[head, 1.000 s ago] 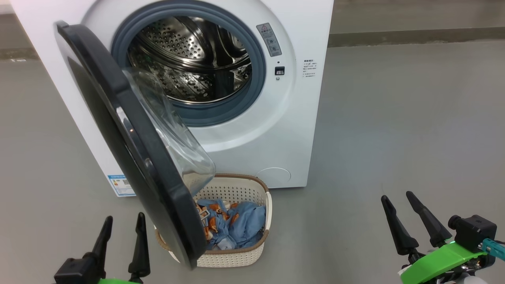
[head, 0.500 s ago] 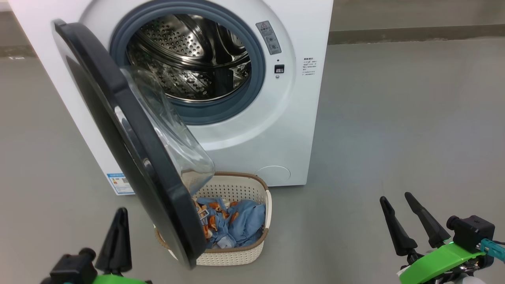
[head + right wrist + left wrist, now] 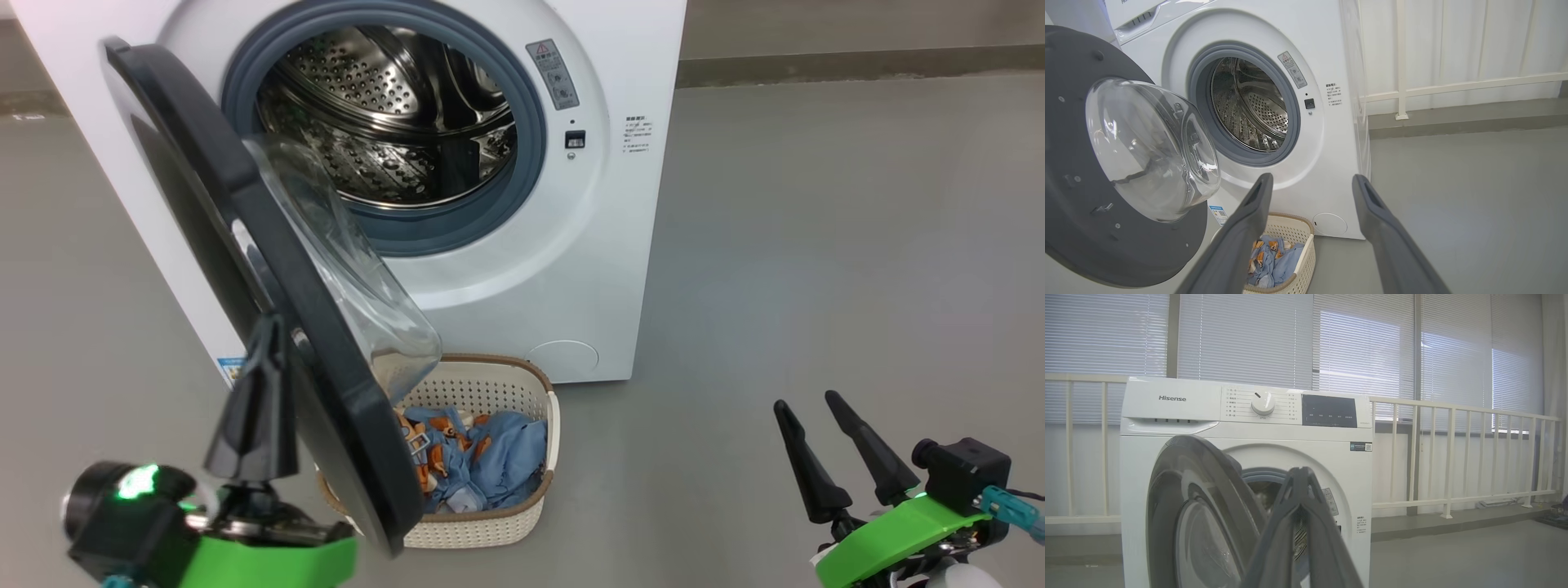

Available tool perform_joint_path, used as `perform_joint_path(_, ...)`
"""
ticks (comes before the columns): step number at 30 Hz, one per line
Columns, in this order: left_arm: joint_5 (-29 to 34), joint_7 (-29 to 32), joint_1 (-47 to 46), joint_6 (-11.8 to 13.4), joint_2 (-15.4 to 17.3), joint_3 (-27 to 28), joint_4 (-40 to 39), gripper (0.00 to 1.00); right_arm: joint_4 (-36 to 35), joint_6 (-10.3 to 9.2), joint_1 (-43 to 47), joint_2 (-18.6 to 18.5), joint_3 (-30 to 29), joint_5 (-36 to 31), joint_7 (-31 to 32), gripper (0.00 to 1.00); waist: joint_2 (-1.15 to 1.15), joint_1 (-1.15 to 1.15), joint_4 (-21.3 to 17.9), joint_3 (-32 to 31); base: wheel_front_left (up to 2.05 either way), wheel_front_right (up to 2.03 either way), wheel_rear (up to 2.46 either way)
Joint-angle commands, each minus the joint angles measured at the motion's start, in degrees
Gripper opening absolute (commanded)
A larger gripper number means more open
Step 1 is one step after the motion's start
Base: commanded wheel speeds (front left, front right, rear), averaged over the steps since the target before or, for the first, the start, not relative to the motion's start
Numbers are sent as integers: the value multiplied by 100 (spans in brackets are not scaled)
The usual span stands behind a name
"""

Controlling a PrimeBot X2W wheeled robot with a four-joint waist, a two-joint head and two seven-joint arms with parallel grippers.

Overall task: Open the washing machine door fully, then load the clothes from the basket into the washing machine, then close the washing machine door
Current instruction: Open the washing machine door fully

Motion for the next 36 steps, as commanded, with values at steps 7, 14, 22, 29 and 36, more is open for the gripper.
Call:
perform_joint_path(7,-49,248,-299,-56,-46,-401,-285,0,-105,9,-240,-5,207,-6,-70,100,0,0,-83,29,0,0,0)
perform_joint_path(14,-281,294,-237,-33,-97,-685,323,0,-101,9,-288,2,258,23,-70,100,0,0,-215,87,0,0,0)
perform_joint_path(22,-500,422,-206,34,-122,-839,1114,0,-71,9,-338,-14,308,49,-70,100,0,0,-411,146,0,0,0)
perform_joint_path(29,-695,448,-266,23,-131,-873,1713,0,-38,9,-364,-14,349,53,-70,100,0,0,-507,170,0,0,0)
perform_joint_path(36,-846,373,-347,135,-134,-700,2175,0,4,9,-377,-2,384,69,-70,100,0,0,-514,174,0,0,0)
